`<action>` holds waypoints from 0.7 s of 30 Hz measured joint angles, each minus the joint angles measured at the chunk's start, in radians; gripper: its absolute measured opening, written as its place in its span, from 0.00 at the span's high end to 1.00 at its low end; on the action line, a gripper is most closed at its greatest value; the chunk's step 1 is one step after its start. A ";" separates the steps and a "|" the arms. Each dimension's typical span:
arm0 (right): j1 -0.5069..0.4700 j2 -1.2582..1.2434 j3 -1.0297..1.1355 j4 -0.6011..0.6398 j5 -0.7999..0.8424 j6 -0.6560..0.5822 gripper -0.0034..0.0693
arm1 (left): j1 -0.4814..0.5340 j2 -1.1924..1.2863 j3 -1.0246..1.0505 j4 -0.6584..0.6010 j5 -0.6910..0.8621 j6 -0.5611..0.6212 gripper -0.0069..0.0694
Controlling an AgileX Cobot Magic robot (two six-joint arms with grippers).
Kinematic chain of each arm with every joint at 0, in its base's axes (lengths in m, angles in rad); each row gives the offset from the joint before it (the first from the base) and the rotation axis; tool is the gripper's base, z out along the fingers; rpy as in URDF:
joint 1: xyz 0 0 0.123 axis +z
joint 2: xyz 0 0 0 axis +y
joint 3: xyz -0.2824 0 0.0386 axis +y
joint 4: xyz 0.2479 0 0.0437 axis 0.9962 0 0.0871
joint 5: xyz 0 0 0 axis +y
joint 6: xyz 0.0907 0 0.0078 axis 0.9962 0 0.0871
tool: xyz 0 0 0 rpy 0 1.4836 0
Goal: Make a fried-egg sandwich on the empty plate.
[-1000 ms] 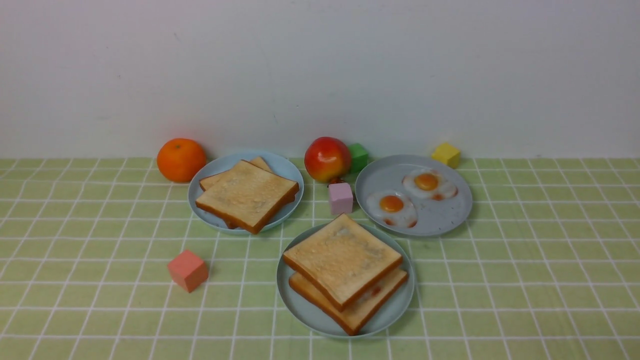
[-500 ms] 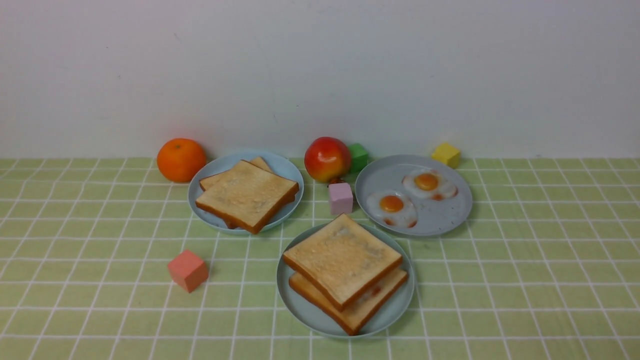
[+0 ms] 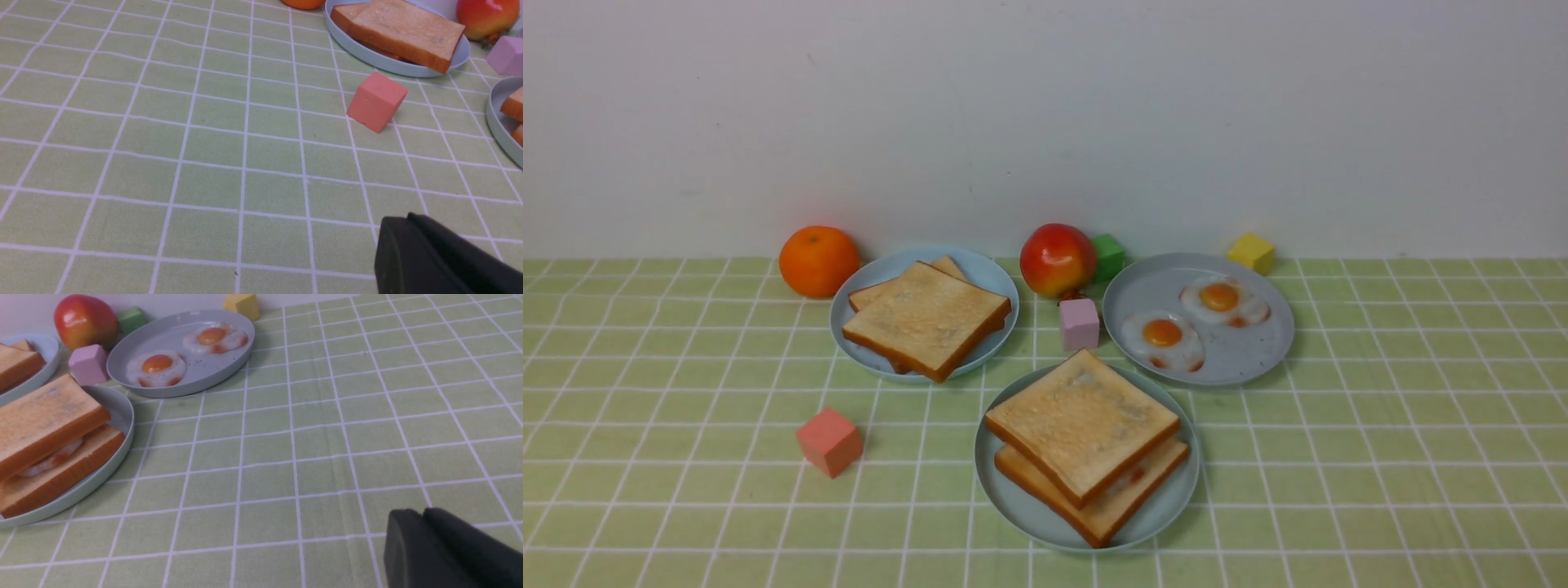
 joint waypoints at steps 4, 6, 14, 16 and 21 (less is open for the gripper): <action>0.000 0.000 0.000 0.000 0.000 0.000 0.85 | 0.000 0.000 0.000 0.000 0.000 0.000 0.89; 0.000 0.000 0.000 0.000 0.000 0.000 0.85 | 0.000 0.000 0.000 0.000 0.000 0.000 0.89; 0.000 0.000 0.000 0.000 0.000 0.000 0.84 | 0.000 0.000 0.000 0.000 0.000 -0.001 0.89; 0.000 0.000 0.000 0.000 0.000 0.000 0.83 | 0.000 0.000 0.000 0.000 0.000 -0.001 0.89; 0.000 0.000 0.000 0.000 0.000 0.000 0.83 | 0.000 0.000 0.000 0.000 0.000 -0.001 0.89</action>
